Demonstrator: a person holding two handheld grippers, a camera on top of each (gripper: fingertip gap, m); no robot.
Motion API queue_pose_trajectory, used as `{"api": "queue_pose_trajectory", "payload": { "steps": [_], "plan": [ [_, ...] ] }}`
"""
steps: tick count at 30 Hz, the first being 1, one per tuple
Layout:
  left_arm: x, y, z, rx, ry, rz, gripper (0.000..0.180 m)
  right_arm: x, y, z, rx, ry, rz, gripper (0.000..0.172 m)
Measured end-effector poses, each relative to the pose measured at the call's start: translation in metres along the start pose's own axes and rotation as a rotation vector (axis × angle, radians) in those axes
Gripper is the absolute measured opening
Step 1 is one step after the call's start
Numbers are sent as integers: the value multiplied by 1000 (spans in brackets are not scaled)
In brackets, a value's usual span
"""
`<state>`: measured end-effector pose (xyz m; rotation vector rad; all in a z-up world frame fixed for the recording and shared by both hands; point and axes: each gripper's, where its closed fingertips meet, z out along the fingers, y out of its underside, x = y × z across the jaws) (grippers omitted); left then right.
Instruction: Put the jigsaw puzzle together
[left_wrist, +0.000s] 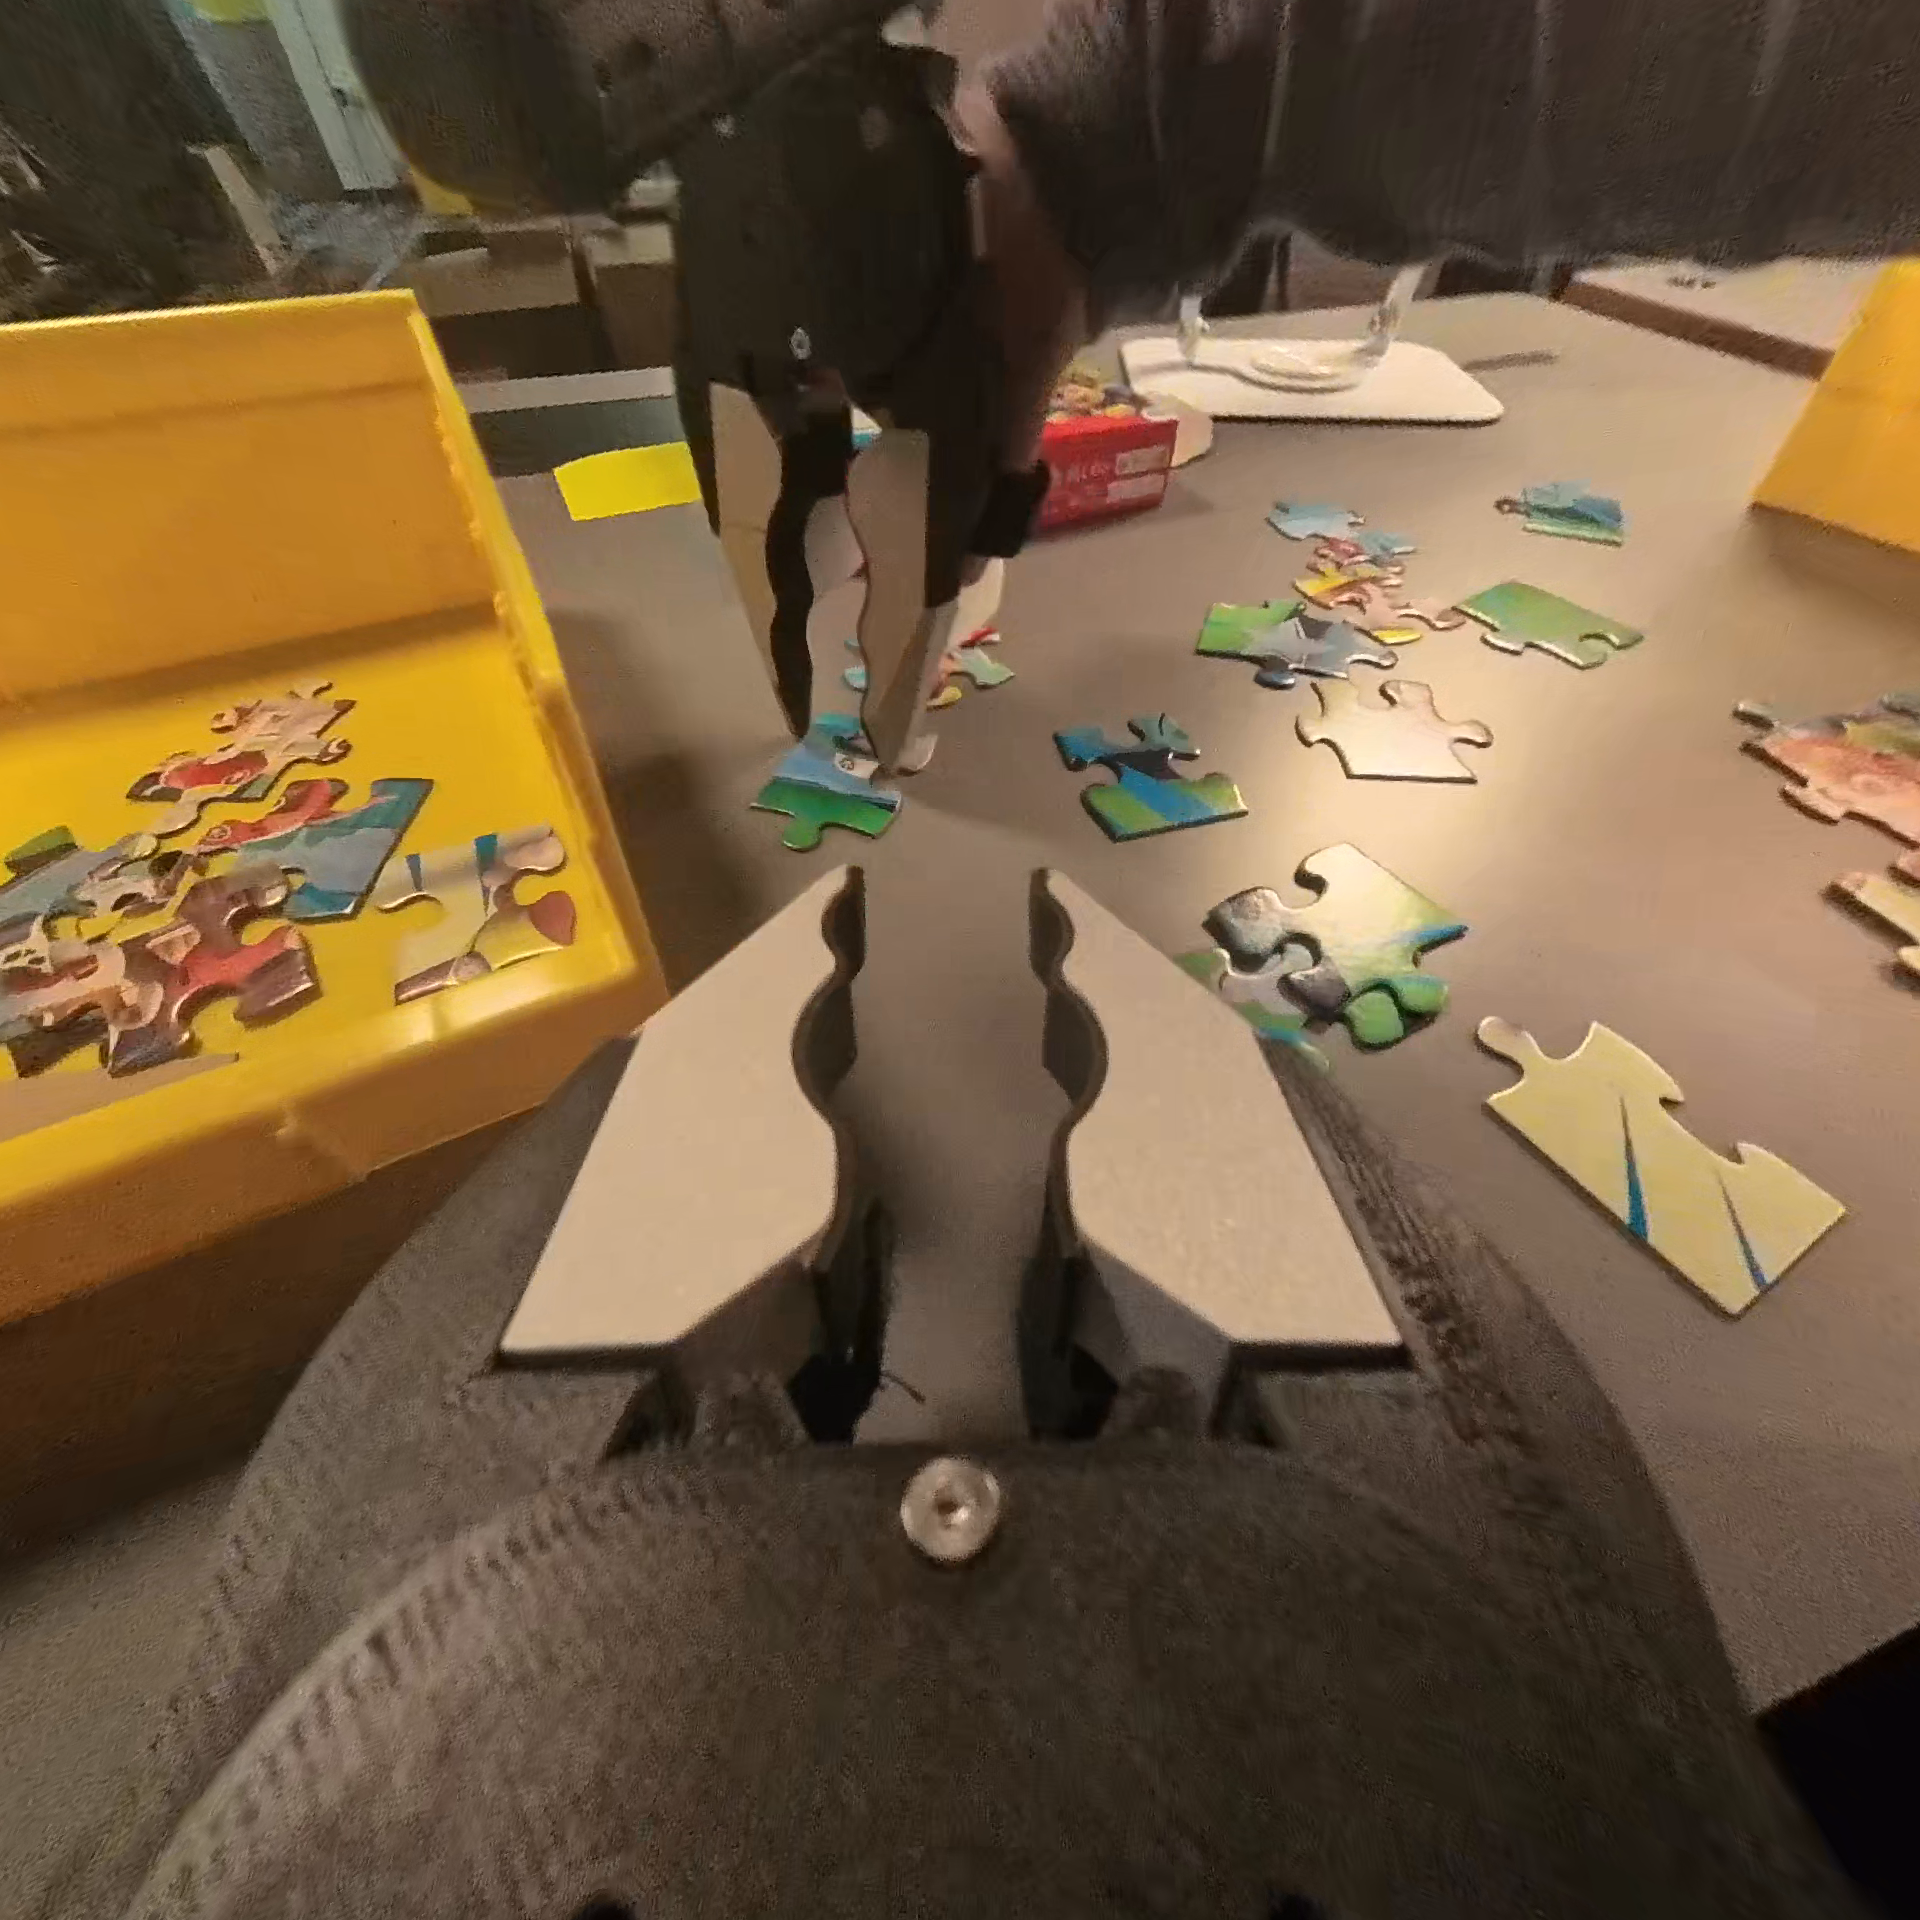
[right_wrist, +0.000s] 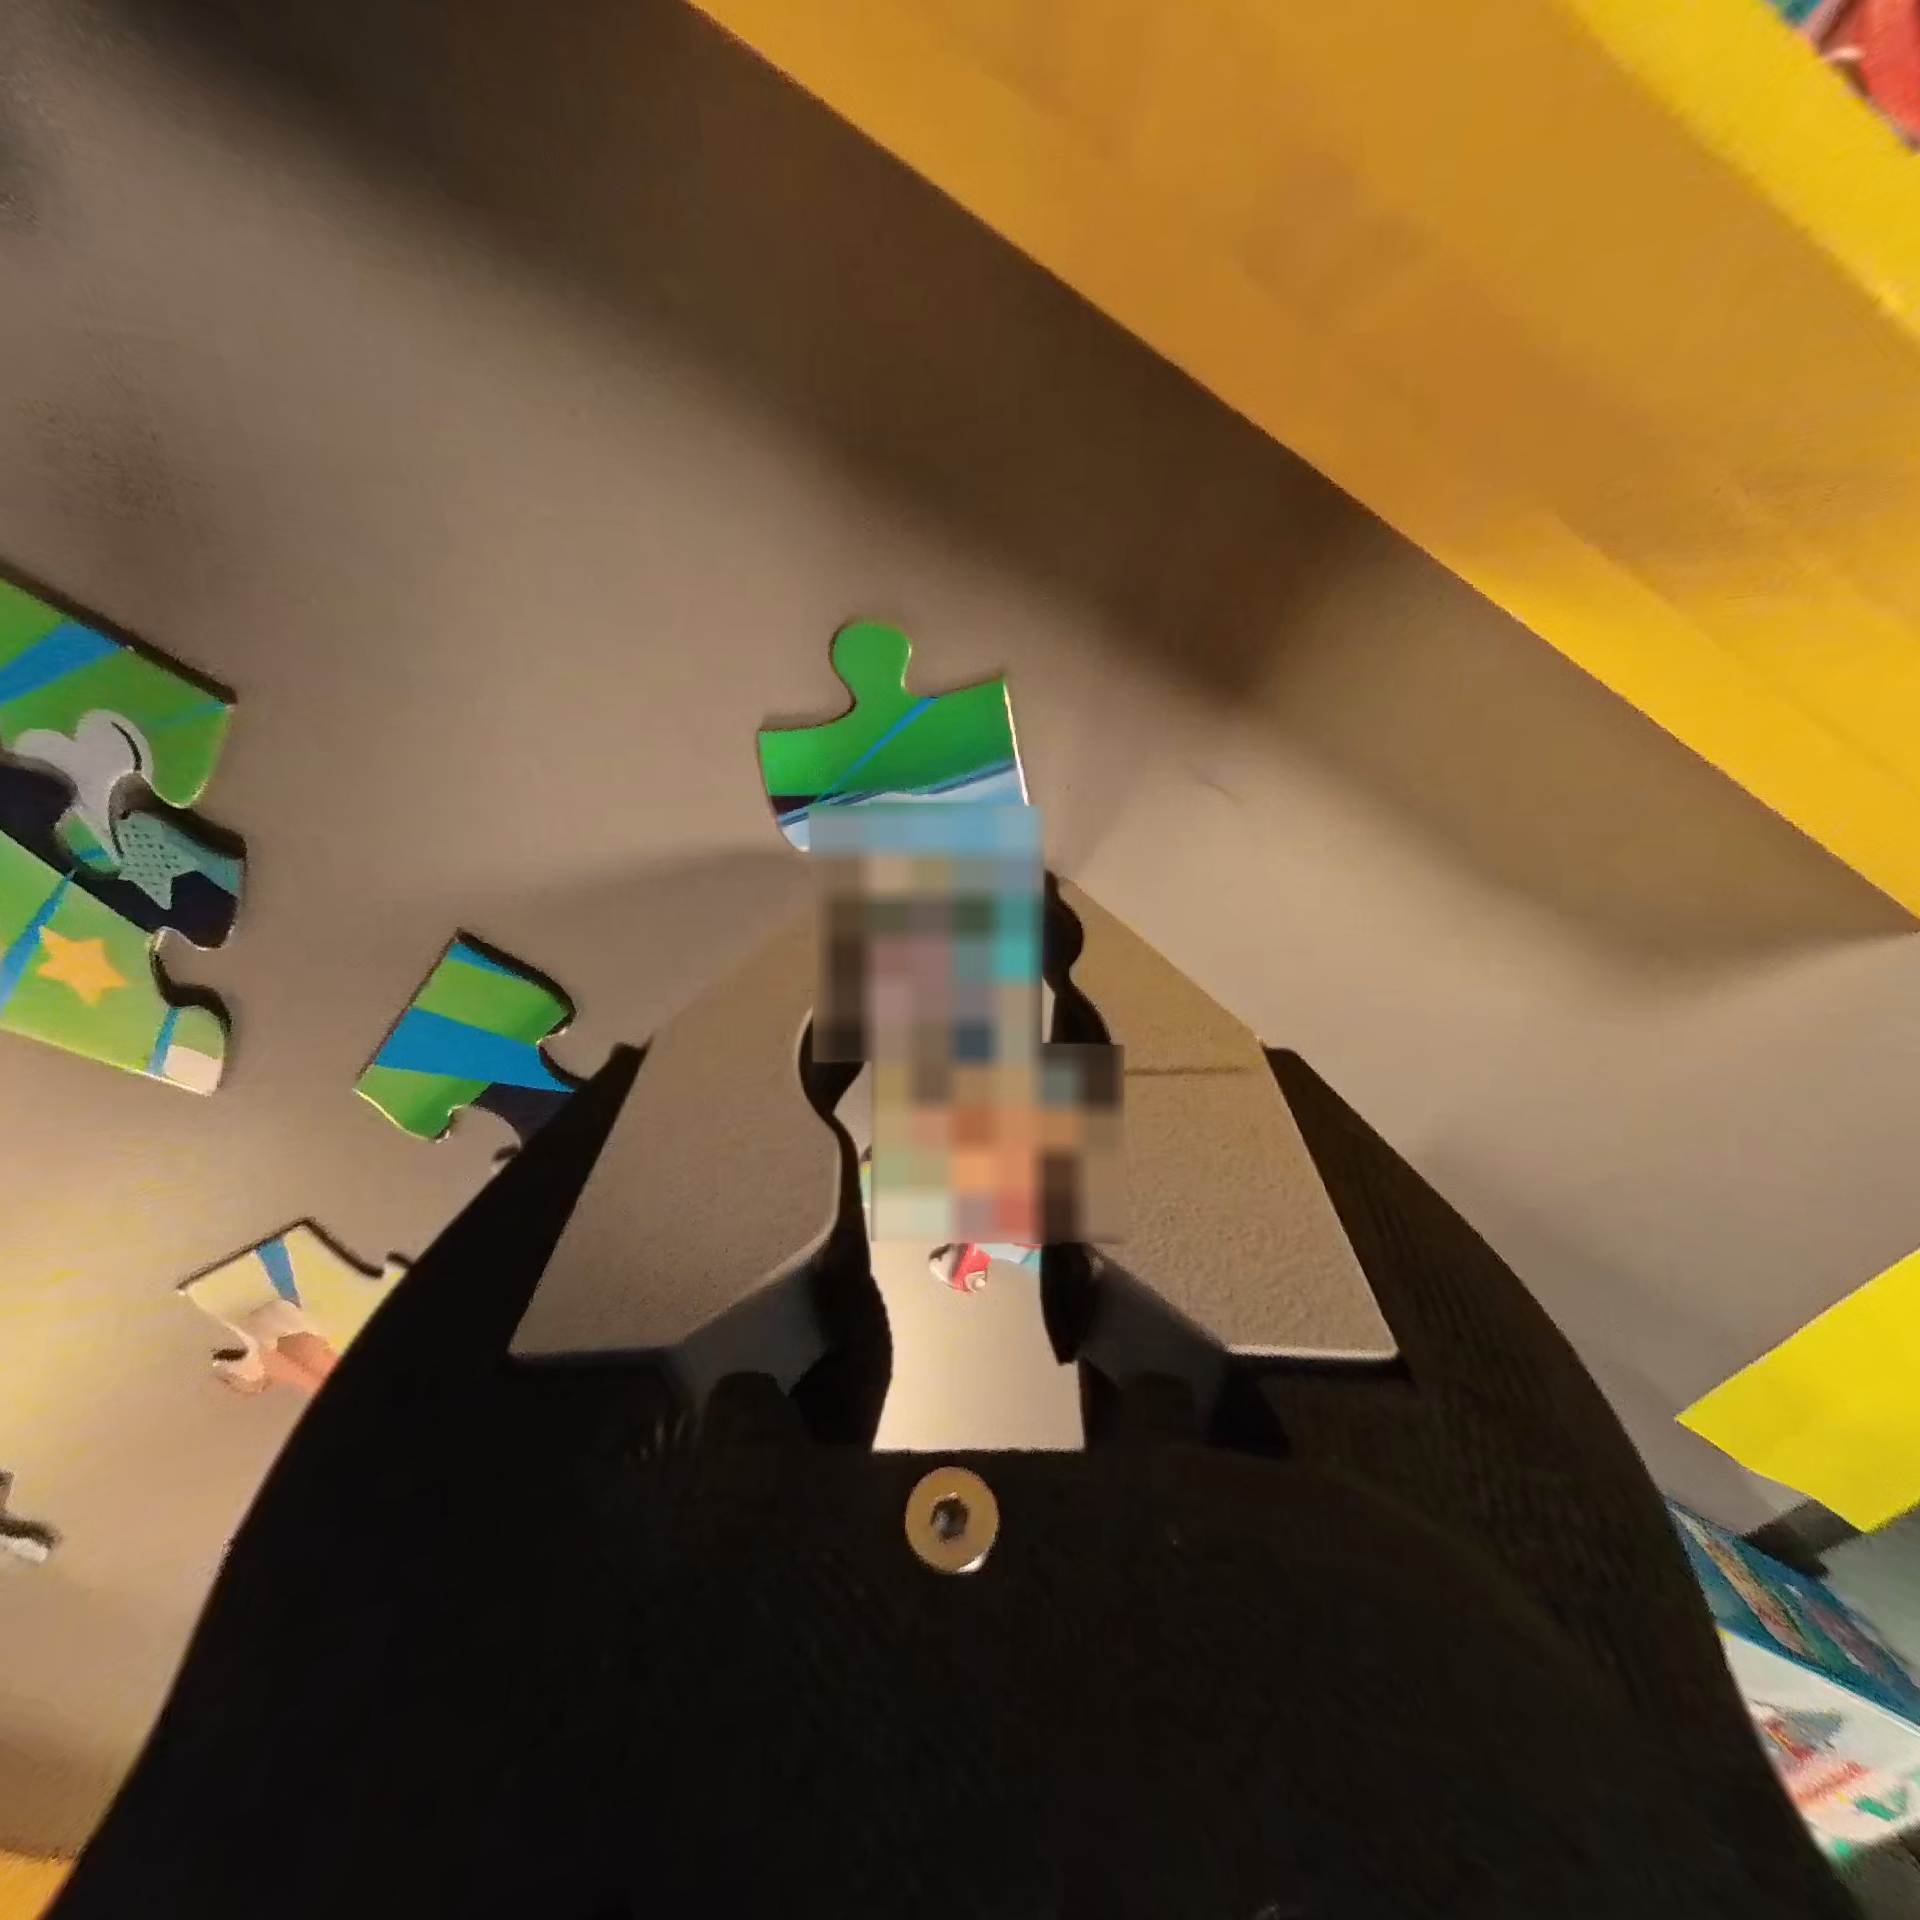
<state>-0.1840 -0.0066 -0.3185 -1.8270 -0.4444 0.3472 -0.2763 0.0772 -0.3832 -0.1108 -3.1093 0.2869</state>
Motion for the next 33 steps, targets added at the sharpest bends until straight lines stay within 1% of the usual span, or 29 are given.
{"api": "queue_pose_trajectory", "payload": {
  "steps": [2,3,5,6,7,9,10,11,13,14,15,17,20,24,26,27,30,31,33],
  "plan": [
    [2,5,4,-40,13,26,31,0,0,0,-17,20,-4,30],
    [4,7,7,-58,21,33,31,-1,0,-1,-11,39,-7,27],
    [8,9,12,-87,31,42,31,-9,-1,-1,22,78,-32,10],
    [10,11,14,-97,37,49,31,-12,-1,-1,43,110,-42,5],
    [11,12,16,-107,35,55,31,-16,0,-1,63,129,-41,4],
    [13,14,20,-130,28,59,30,-34,-2,0,117,87,-5,4],
    [15,14,22,-140,38,58,30,-42,-5,0,152,59,20,10],
    [17,15,23,-149,47,57,30,-47,-8,-1,189,44,53,24],
    [17,15,21,-159,44,58,30,-41,-17,-6,297,82,155,48],
    [16,14,17,-154,35,58,30,-35,-20,-9,352,101,217,56],
    [15,13,13,-145,27,54,30,-31,-20,-9,377,103,281,60],
    [13,12,0,-127,17,47,30,-29,-16,-3,370,73,379,66],
    [11,16,-22,-120,18,43,30,-38,-21,-4,378,5,452,70],
    [15,21,-53,-95,45,62,32,-55,-34,-2,364,-26,431,74],
    [15,26,-66,-97,39,75,32,-68,-46,-2,382,-73,422,80],
    [14,28,-71,-99,35,77,32,-71,-48,-2,383,-76,414,86],
    [12,34,-86,-104,17,75,34,-61,-49,-8,420,-6,449,96],
    [12,36,-90,-103,13,78,34,-58,-44,-7,400,28,464,102],
    [13,42,-94,-110,14,81,37,-63,-37,-1,351,39,472,105]
  ]
}}
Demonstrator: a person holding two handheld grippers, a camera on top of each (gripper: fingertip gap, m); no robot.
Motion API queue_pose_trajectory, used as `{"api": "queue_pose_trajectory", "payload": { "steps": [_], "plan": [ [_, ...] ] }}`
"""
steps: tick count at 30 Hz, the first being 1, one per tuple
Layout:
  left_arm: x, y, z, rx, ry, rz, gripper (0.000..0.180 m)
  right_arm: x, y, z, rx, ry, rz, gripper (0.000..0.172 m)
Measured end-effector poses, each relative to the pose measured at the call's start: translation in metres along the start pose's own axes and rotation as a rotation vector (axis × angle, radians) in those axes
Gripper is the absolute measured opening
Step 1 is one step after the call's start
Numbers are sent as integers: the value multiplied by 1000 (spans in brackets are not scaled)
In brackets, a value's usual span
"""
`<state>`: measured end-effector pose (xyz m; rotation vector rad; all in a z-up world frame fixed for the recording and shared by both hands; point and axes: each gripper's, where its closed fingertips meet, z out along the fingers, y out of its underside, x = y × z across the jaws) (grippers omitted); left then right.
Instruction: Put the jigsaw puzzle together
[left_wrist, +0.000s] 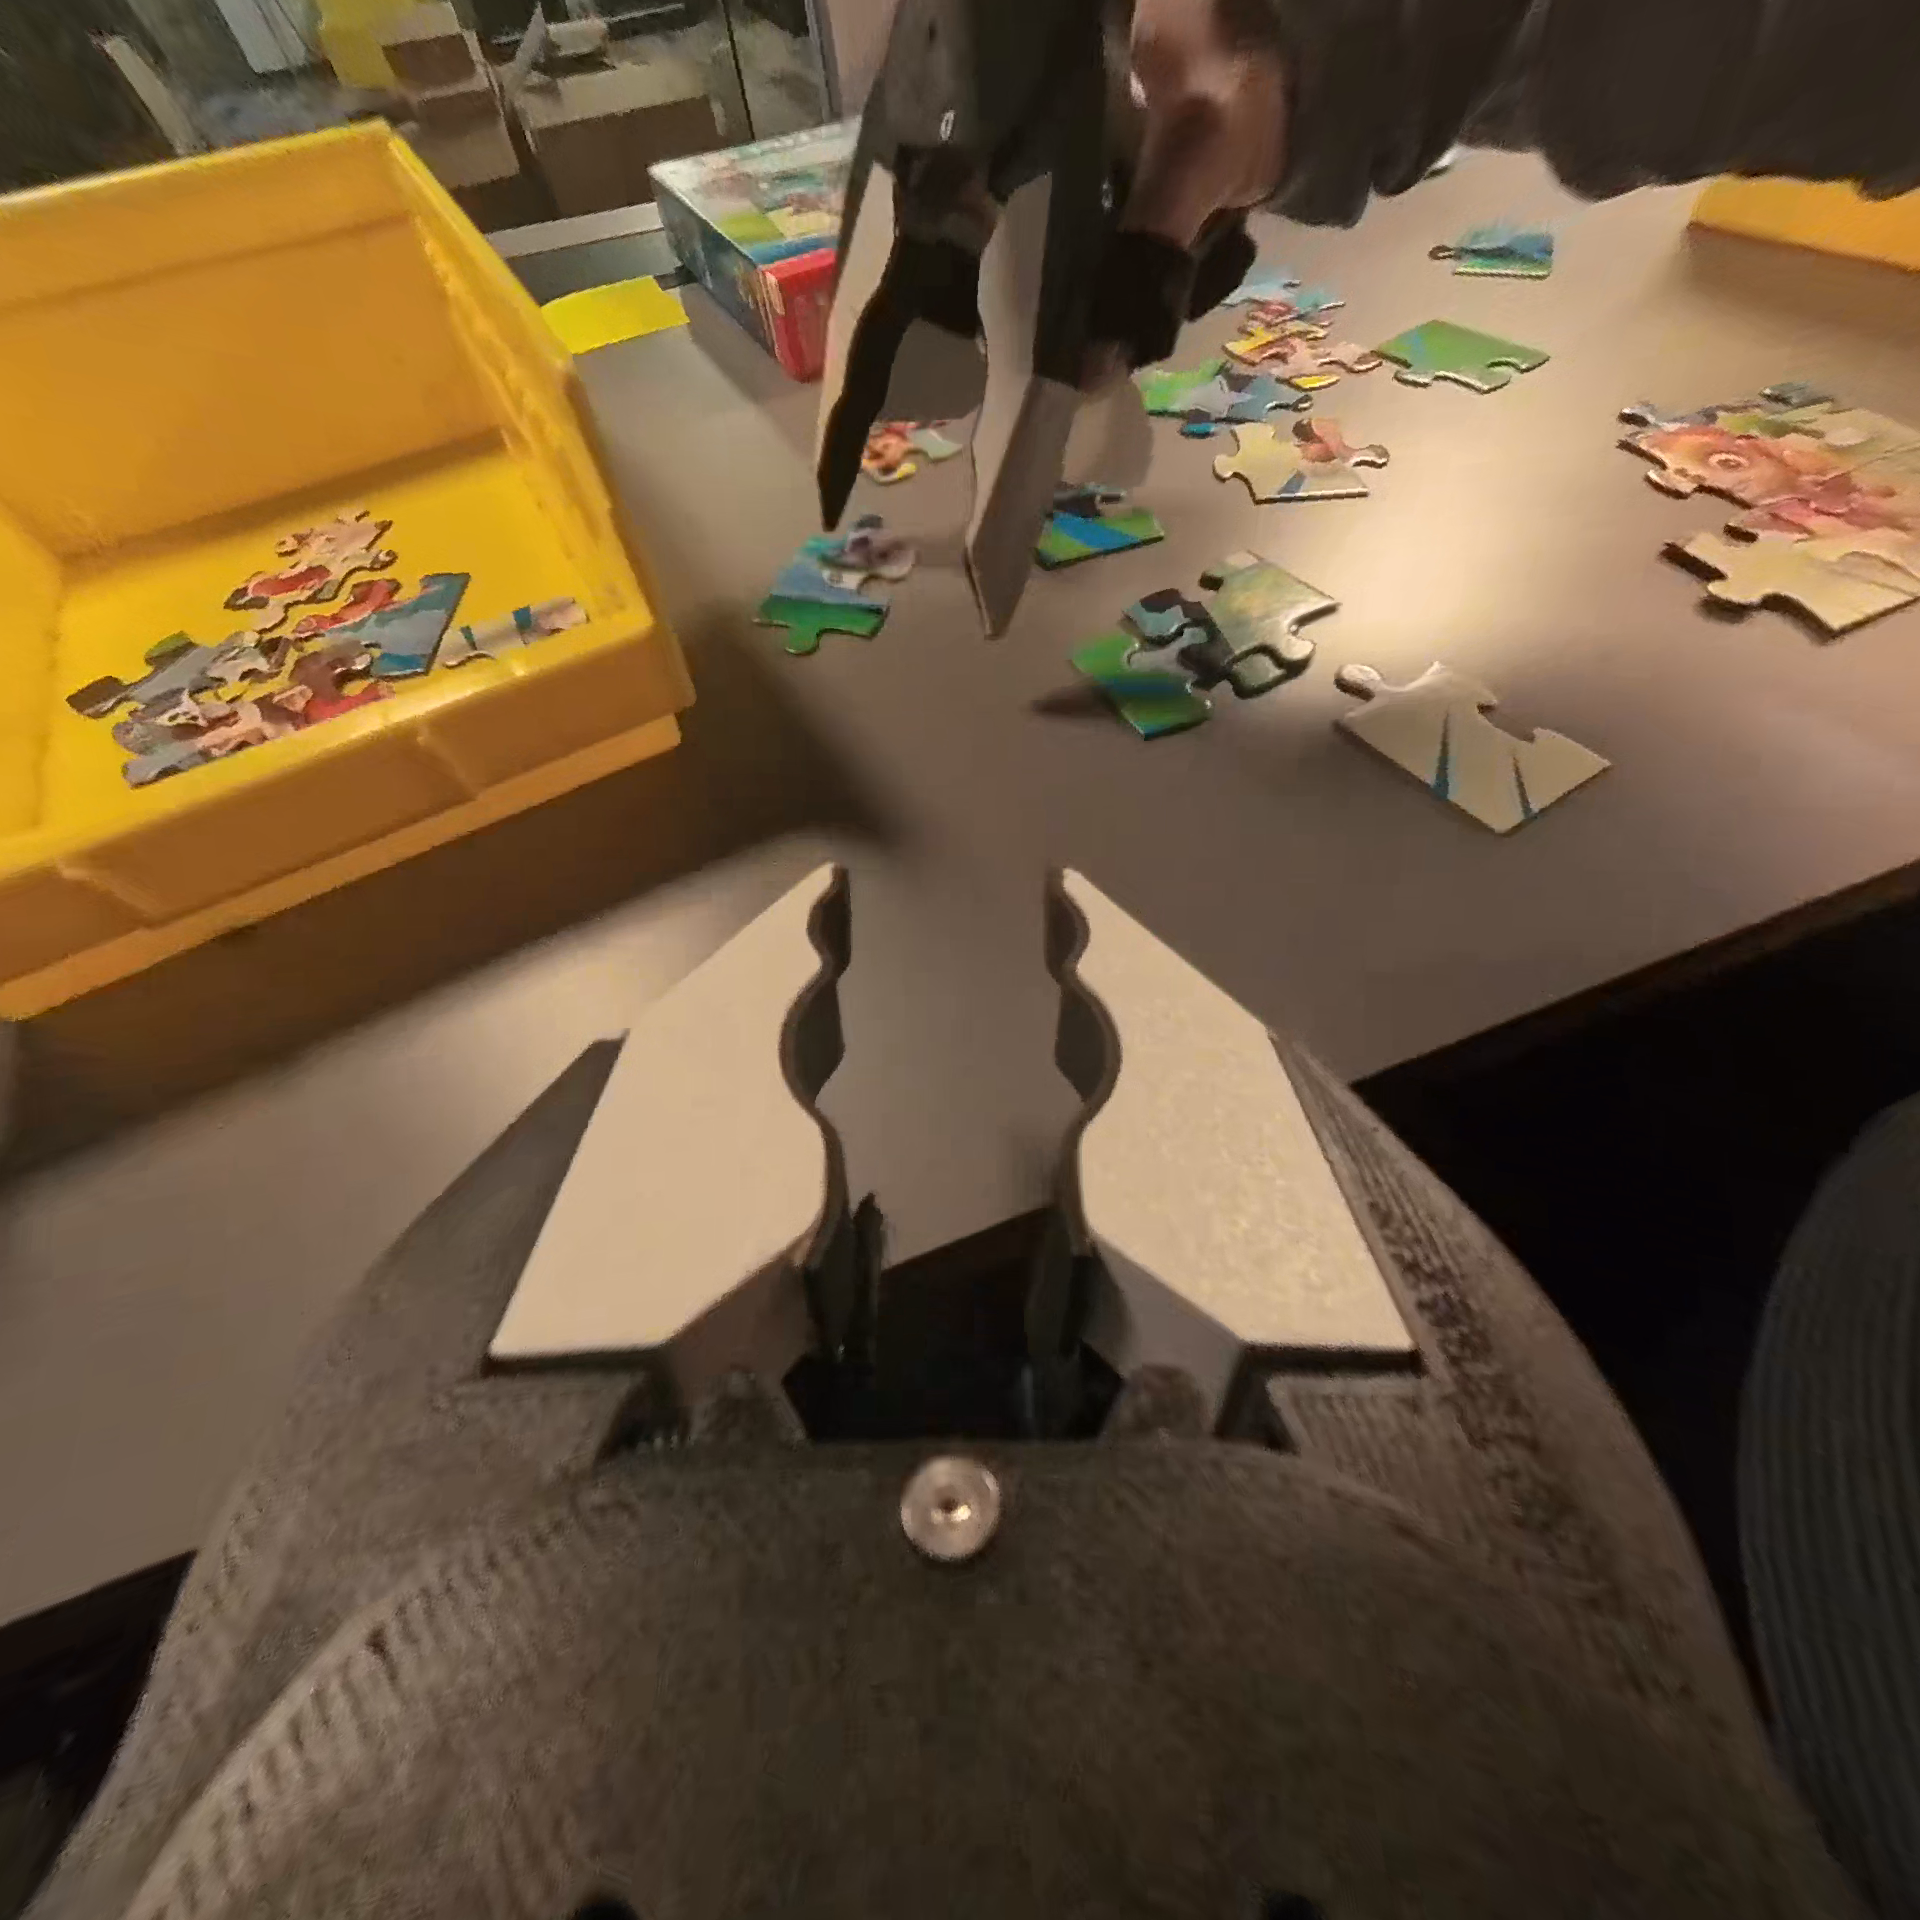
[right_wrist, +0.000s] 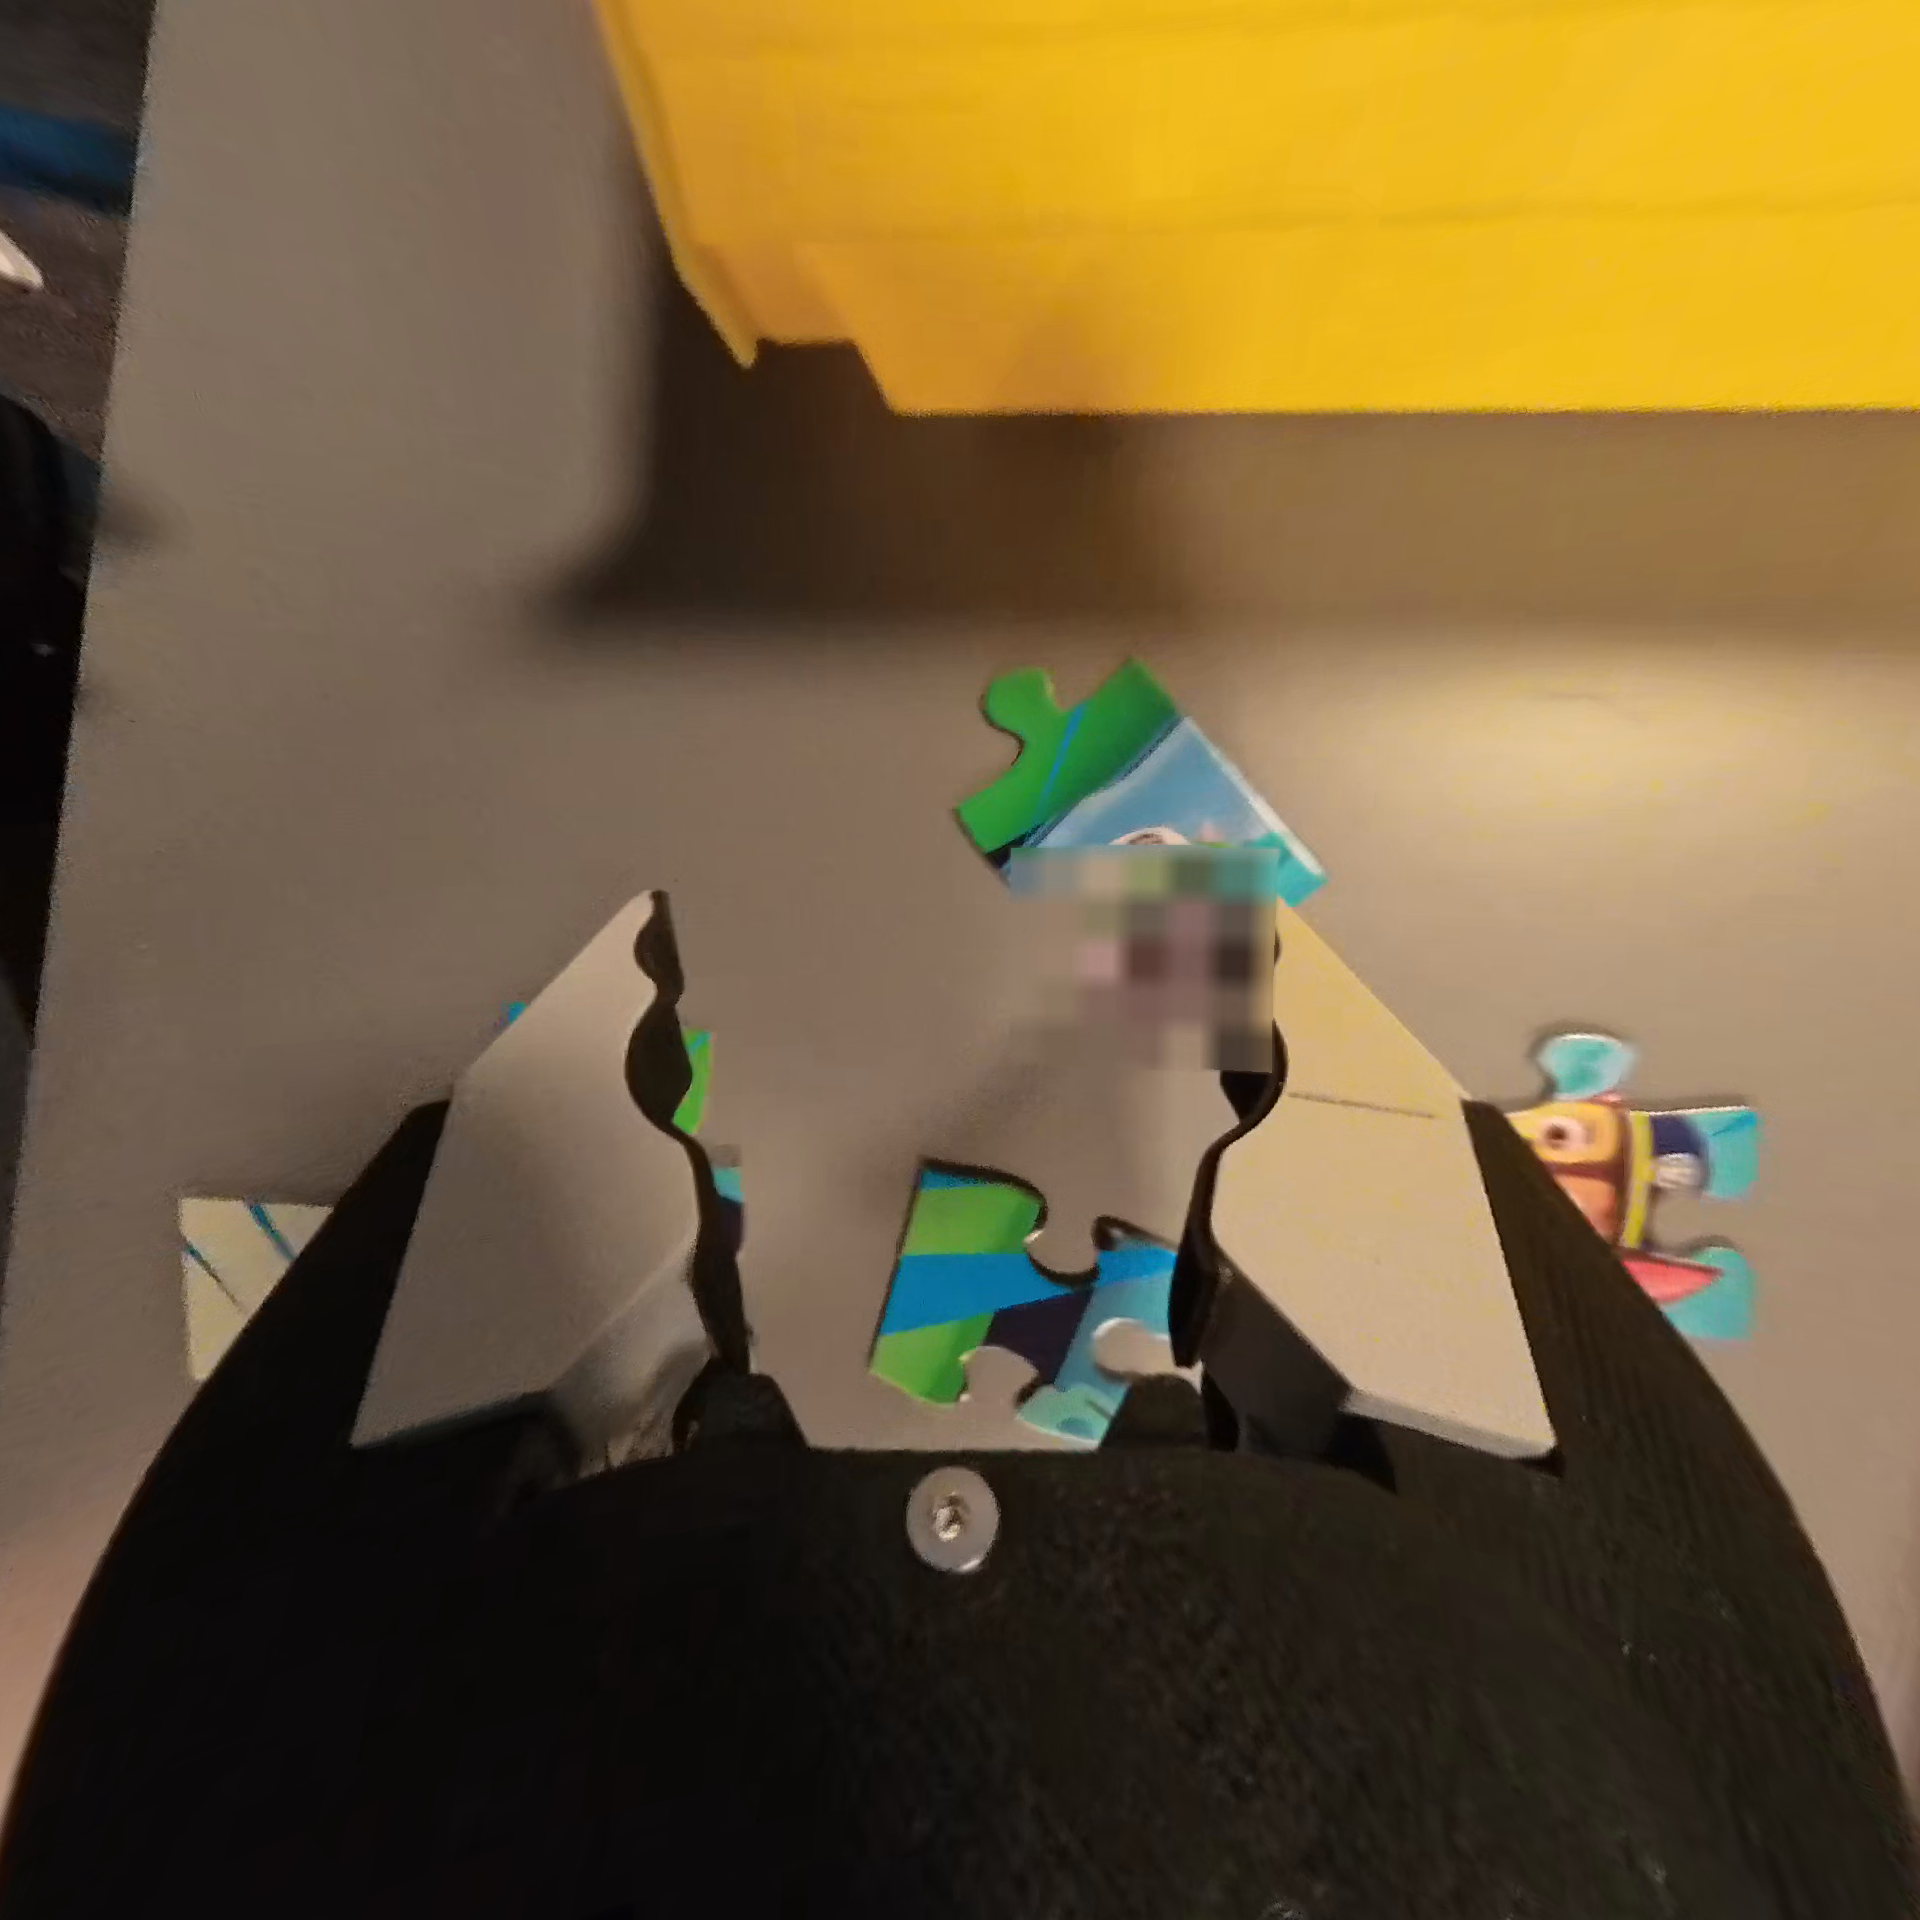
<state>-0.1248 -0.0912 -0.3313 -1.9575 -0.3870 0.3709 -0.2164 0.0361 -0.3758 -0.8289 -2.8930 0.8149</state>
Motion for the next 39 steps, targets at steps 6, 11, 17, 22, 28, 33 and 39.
{"api": "queue_pose_trajectory", "payload": {
  "steps": [6,11,17,22,28,33,39],
  "plan": [
    [17,5,0,-5,86,46,55,-38,-4,9,-4,-49,-26,108],
    [22,-4,1,1,98,113,59,-47,-21,6,83,-42,-40,96],
    [-2,-13,18,-14,13,46,41,-2,-4,-8,75,26,-38,62],
    [-27,-12,61,-148,14,-11,16,9,11,-8,44,-10,-145,34],
    [-35,5,95,-313,96,-51,27,11,13,-3,1,-76,-371,29],
    [-35,13,103,-358,125,-25,32,11,7,1,-55,-143,-483,26],
    [-32,13,102,-343,141,-22,33,14,7,2,-150,-145,-539,9]
  ]
}}
